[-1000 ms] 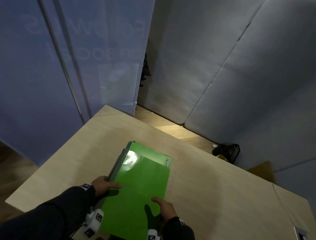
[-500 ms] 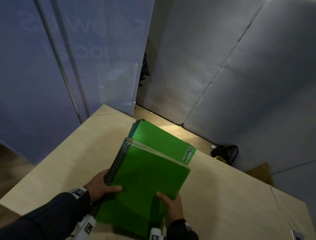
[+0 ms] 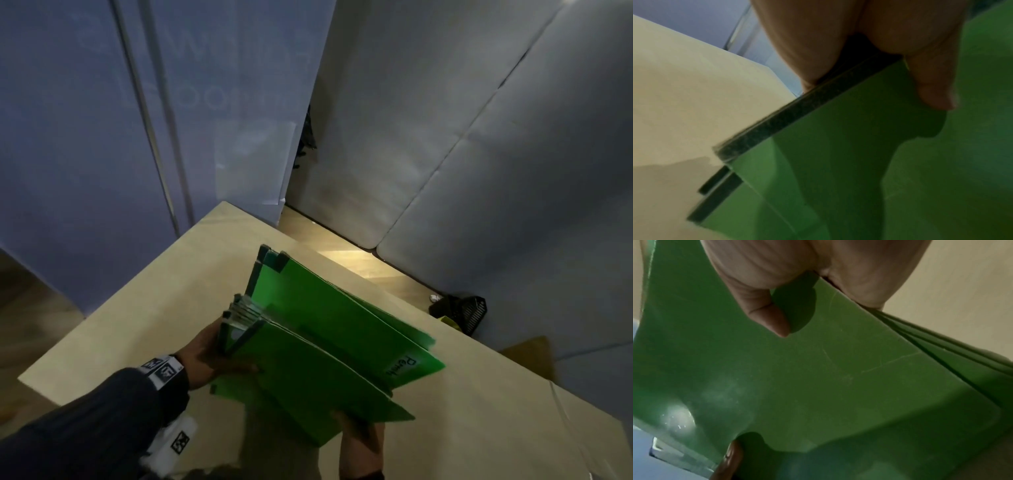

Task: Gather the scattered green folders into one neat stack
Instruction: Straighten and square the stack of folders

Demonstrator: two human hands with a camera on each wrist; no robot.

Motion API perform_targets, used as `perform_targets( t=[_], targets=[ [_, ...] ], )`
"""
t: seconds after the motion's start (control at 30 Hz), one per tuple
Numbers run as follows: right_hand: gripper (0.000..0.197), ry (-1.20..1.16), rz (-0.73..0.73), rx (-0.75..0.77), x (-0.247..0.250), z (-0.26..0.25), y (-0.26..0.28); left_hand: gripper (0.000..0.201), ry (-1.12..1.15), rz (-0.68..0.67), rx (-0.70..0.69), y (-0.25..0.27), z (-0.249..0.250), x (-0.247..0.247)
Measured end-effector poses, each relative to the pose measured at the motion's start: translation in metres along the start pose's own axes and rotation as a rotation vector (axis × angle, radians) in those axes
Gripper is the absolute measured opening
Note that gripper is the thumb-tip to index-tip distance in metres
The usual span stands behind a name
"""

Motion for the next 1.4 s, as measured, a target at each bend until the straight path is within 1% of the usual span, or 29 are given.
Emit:
perform_targets(
  t=[0.03,0.07,0.1,0.13,0.17,0.23,0.27,0.33,0.43,0.5,0.53,0.57,0.63,0.67,0.77,0.8,0.87,0.93,1.03,1.07,1.1,1.17,1.2,1.23,1.27,1.3,1.33,1.37,1.4],
  targets=[
    [0.091,0.007,-0.013,0.005,0.001,0.000,0.002,0.097,-0.051,-0.007,0.008,0.004,0.001,0.001],
    [0.085,0.014,-0.022,0.028,0.003,-0.001,0.003,0.100,-0.092,-0.028,0.004,0.005,0.004,0.001],
    [0.081,0.024,-0.031,0.071,0.005,-0.006,0.004,0.104,-0.091,-0.054,-0.013,0.007,0.014,-0.001],
    [0.081,0.034,-0.046,0.138,0.007,-0.013,0.005,0.108,-0.043,-0.064,-0.049,0.008,0.025,-0.003],
    [0.088,0.045,-0.058,0.206,0.007,-0.024,0.008,0.112,0.015,-0.068,-0.095,0.010,0.043,-0.005],
    [0.108,0.041,-0.077,0.310,0.006,-0.047,0.014,0.114,0.095,-0.032,-0.247,0.011,0.079,-0.007],
    [0.109,0.019,-0.064,0.352,0.006,-0.058,0.017,0.109,0.126,-0.035,-0.333,0.010,0.098,-0.010],
    [0.094,-0.020,-0.052,0.448,0.004,-0.085,0.026,0.093,0.169,-0.019,-0.444,0.009,0.127,-0.021],
    [0.073,-0.025,-0.029,0.549,-0.001,-0.112,0.041,0.078,0.123,0.120,-0.496,0.008,0.148,-0.033],
    [0.061,-0.049,-0.036,0.524,-0.007,-0.121,0.050,0.061,0.149,0.198,-0.486,0.011,0.149,-0.036],
    [0.058,-0.053,-0.033,0.509,-0.009,-0.123,0.054,0.051,0.194,0.232,-0.469,0.012,0.149,-0.037],
    [0.058,-0.053,-0.029,0.504,-0.011,-0.125,0.056,0.047,0.244,0.274,-0.437,0.012,0.148,-0.036],
    [0.059,-0.049,-0.024,0.494,-0.011,-0.125,0.059,0.052,0.287,0.364,-0.333,0.010,0.144,-0.035],
    [0.058,-0.053,-0.024,0.476,-0.011,-0.124,0.058,0.051,0.287,0.398,-0.299,0.011,0.143,-0.035],
    [0.042,-0.103,-0.017,0.347,-0.010,-0.122,0.053,0.048,0.283,0.421,-0.305,0.010,0.143,-0.032],
    [0.040,-0.105,-0.019,0.327,-0.010,-0.123,0.053,0.049,0.284,0.416,-0.316,0.010,0.142,-0.030],
    [0.043,-0.135,-0.047,0.310,-0.009,-0.123,0.053,0.054,0.252,0.396,-0.354,0.010,0.140,-0.029],
    [0.046,-0.160,-0.092,0.328,-0.010,-0.125,0.057,0.052,0.175,0.386,-0.400,0.013,0.140,-0.030],
    [0.050,-0.122,-0.095,0.347,-0.008,-0.124,0.052,0.049,0.108,0.399,-0.456,0.018,0.140,-0.031],
    [0.053,-0.085,-0.069,0.338,-0.005,-0.120,0.048,0.048,0.084,0.401,-0.463,0.018,0.139,-0.031],
    [0.059,-0.055,-0.030,0.320,-0.001,-0.115,0.042,0.047,0.059,0.403,-0.467,0.017,0.139,-0.032],
    [0.092,0.045,0.034,0.300,0.004,-0.105,0.032,0.045,0.031,0.418,-0.462,0.016,0.140,-0.032],
    [0.107,0.101,0.068,0.321,0.006,-0.102,0.028,0.044,0.027,0.424,-0.463,0.017,0.140,-0.031],
    [0.111,0.149,0.100,0.329,0.006,-0.104,0.028,0.044,0.035,0.421,-0.466,0.017,0.141,-0.031],
    [0.102,0.128,0.112,0.319,0.010,-0.100,0.026,0.044,0.056,0.407,-0.462,0.016,0.141,-0.032],
    [0.081,0.086,0.146,0.330,0.011,-0.100,0.026,0.045,0.082,0.385,-0.458,0.016,0.142,-0.033],
    [0.059,0.059,0.133,0.342,0.011,-0.099,0.025,0.047,0.105,0.366,-0.444,0.014,0.141,-0.033],
    [0.048,0.112,0.133,0.376,0.011,-0.100,0.027,0.052,0.121,0.351,-0.423,0.013,0.140,-0.033],
    [0.050,0.152,0.101,0.398,0.009,-0.100,0.029,0.056,0.129,0.348,-0.384,0.010,0.137,-0.032]
  ],
)
Point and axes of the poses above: each hand's wrist, its own y-axis away from the middle knuckle, its own x-axis out of the back of the hand, z = x × y, the point moved 5 cm from there along -y, towards the middle knuckle, and after that the axes turned 14 degrees about y, right-handed, at the moved point
